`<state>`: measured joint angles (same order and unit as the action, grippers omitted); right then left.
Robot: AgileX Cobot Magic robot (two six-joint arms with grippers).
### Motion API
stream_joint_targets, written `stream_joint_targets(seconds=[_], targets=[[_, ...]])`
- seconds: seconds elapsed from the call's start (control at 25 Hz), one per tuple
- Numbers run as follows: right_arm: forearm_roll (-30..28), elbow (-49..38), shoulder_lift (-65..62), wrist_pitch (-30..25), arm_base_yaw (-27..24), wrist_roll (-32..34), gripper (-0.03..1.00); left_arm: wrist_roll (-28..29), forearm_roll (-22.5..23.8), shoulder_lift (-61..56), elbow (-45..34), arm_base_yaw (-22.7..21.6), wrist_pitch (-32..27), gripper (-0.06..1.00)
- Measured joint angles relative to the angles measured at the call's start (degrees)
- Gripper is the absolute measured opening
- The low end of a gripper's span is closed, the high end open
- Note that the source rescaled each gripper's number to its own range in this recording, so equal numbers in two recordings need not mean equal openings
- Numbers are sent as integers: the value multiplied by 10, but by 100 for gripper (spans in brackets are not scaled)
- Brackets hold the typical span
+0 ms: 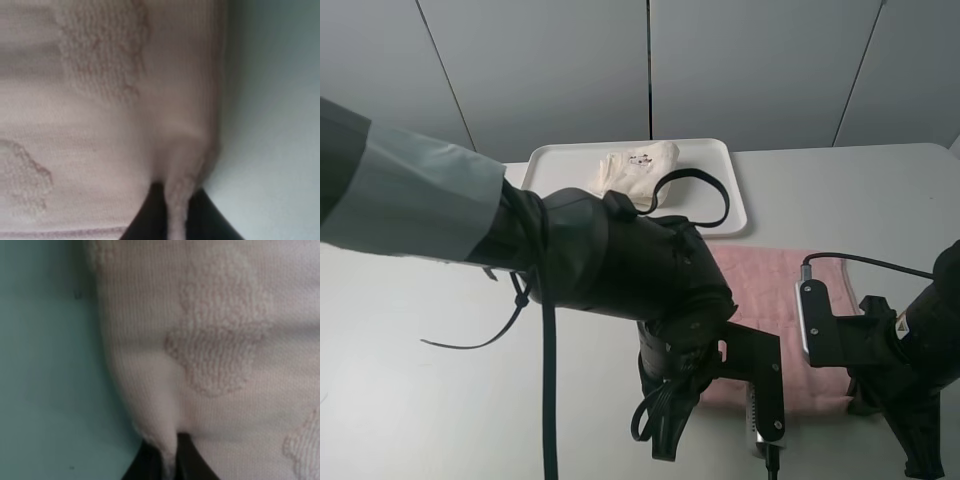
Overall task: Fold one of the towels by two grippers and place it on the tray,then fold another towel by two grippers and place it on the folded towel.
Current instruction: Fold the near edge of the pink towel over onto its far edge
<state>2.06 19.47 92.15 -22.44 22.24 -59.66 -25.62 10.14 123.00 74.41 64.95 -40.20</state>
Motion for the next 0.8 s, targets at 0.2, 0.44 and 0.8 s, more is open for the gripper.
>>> stream_joint_targets(seconds=[0.2,0.44,0.8], targets=[[4,0,0,0,0,-1,1,1,2,0,0,0,1,1],[7,0,0,0,0,-2,1,14,3,-5,0,0,1,1],[31,-12,-58,-62,0,13,0,55,9,-33,0,0,-5,1]])
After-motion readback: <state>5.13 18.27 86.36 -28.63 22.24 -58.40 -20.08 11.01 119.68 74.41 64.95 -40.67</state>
